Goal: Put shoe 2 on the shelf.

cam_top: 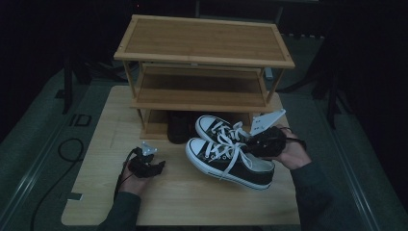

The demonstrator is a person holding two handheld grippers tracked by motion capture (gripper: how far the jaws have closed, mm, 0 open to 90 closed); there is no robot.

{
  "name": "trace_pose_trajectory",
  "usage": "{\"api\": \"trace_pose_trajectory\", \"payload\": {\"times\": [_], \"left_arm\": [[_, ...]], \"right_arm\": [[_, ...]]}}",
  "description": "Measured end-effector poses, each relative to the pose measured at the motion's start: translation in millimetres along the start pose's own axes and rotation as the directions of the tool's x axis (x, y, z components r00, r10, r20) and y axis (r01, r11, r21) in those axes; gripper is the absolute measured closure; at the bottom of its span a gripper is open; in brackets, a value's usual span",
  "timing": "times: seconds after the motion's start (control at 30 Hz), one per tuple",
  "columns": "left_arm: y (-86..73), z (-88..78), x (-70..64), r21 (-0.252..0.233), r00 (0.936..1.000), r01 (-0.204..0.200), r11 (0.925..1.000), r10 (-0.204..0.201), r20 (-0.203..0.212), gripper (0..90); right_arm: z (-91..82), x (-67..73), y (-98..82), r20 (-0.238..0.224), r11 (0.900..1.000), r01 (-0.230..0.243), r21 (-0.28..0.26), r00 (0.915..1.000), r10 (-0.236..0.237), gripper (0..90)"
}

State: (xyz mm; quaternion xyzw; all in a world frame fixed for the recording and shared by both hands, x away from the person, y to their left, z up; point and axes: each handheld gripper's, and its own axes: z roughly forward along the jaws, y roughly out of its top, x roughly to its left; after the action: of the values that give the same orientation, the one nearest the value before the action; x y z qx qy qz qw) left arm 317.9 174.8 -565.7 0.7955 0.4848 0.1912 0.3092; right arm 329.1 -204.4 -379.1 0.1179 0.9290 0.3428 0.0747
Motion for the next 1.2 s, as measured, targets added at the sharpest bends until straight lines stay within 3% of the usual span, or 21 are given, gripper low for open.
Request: {"api": "trace_pose_trajectory", "payload": {"times": [0.13, 0.47, 0.73, 1.2], "left_arm": [[0.0, 0.0, 0.1, 0.0, 1.0, 0.0, 1.0, 0.0, 0.0, 45.7], [-0.3, -0.1, 0.2, -0.002, 1.0, -0.001, 1.0, 0.001, 0.002, 45.7], [-0.5, -0.1, 0.1, -0.004, 1.0, -0.001, 1.0, 0.001, 0.003, 45.7], [-0.7, -0.4, 0.6, -0.004, 1.0, 0.0, 1.0, 0.0, 0.005, 45.7]], "right_arm": [[-2.3, 1.3, 6.3, -0.015, 0.999, 0.032, -0.01, 0.9994, -0.032, 85.0], [-10.2, -2.6, 21.1, -0.026, 0.995, 0.051, -0.085, 0.9982, -0.053, 85.6], [-11.1, -7.1, 28.9, -0.013, 0.994, 0.04, -0.104, 0.9991, -0.041, 85.5], [-16.0, -11.3, 41.9, 0.005, 0.99, 0.06, -0.126, 0.9982, -0.06, 85.3]]}}
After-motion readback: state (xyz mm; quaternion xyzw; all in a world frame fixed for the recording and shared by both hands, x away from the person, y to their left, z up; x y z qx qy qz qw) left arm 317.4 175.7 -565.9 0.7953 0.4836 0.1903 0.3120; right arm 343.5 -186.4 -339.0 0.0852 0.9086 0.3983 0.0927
